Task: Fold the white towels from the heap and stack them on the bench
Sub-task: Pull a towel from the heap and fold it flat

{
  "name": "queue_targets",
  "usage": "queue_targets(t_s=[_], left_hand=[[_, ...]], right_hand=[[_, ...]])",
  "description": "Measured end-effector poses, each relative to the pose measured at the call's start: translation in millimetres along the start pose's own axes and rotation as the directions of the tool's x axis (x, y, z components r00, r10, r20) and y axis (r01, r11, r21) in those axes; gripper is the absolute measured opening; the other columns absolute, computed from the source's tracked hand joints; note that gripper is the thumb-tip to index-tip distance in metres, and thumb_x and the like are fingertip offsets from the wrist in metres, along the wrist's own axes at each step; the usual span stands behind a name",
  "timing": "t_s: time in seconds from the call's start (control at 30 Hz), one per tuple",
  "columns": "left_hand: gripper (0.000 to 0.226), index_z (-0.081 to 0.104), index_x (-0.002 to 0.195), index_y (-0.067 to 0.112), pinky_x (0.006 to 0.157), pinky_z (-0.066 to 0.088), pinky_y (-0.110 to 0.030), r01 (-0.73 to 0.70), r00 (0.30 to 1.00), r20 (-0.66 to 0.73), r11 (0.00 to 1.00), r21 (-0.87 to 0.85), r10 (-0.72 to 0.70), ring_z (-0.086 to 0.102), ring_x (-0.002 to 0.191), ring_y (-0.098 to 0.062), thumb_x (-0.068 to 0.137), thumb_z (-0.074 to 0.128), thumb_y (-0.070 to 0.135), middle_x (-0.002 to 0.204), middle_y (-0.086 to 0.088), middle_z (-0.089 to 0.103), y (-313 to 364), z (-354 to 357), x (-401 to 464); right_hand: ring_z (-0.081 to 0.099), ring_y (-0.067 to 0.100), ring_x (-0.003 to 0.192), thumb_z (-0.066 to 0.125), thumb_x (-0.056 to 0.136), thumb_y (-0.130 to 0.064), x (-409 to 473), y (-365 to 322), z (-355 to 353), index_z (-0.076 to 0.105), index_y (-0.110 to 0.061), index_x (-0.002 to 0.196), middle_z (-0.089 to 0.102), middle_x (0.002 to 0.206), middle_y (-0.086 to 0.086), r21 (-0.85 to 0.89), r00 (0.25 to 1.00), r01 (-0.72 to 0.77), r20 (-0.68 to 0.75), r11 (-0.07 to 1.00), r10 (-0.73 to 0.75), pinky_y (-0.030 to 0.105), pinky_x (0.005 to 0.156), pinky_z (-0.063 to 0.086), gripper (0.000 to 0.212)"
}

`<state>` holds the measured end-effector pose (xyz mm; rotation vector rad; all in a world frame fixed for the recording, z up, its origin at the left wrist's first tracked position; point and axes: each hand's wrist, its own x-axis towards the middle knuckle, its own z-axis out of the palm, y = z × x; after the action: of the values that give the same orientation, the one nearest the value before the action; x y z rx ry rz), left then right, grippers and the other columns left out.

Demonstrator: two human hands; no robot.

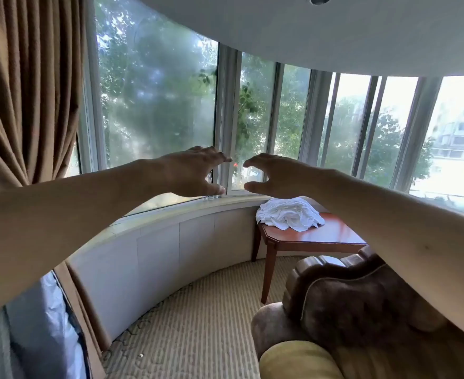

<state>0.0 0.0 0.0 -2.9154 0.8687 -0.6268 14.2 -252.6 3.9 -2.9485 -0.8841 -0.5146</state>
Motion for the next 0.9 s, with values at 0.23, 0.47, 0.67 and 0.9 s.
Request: queue_targets(t_s=[0.23,0.47,0.67,0.9], left_hand=[[0.082,0.022,0.160,0.036,0.121,0.030,-0.044,0.006,1.000,0.019,1.000,-0.011,-0.006,0.028,0.150,-0.019,0.092,0.059,0.063,0.165,0.006,0.028,-36,22,13],[0.081,0.024,0.160,0.034,0.122,0.028,-0.045,0.017,0.999,0.047,0.999,-0.043,-0.015,0.026,0.151,-0.021,0.093,0.059,0.062,0.166,0.003,0.028,-73,53,24],[0.080,0.022,0.159,0.038,0.122,0.028,-0.045,0.025,0.995,0.099,0.996,-0.087,-0.016,0.018,0.154,-0.016,0.093,0.059,0.062,0.167,0.009,0.022,-101,101,43],[0.079,0.024,0.159,0.037,0.122,0.027,-0.043,0.023,0.993,0.122,0.987,-0.157,-0.004,0.018,0.154,-0.015,0.092,0.059,0.061,0.167,0.010,0.021,-116,155,108]], right_hand=[[0.042,0.022,0.142,0.055,0.098,-0.060,41,-1,23,0.037,-0.029,0.154,0.036,0.161,-0.003,-0.024,1.000,-0.022,0.011,0.999,0.023,0.039,0.113,0.036,0.067],[0.043,0.022,0.141,0.056,0.097,-0.058,75,-6,55,0.039,-0.028,0.154,0.037,0.161,-0.003,0.005,0.998,-0.062,-0.002,0.998,0.062,0.037,0.111,0.036,0.066],[0.041,0.020,0.141,0.057,0.098,-0.056,98,1,95,0.040,-0.029,0.153,0.039,0.159,-0.004,0.047,0.993,-0.118,0.016,0.992,0.118,0.042,0.114,0.037,0.063],[0.042,0.020,0.141,0.057,0.097,-0.058,136,54,135,0.041,-0.030,0.152,0.040,0.157,-0.006,0.050,0.985,-0.170,0.034,0.984,0.169,0.037,0.108,0.036,0.063]])
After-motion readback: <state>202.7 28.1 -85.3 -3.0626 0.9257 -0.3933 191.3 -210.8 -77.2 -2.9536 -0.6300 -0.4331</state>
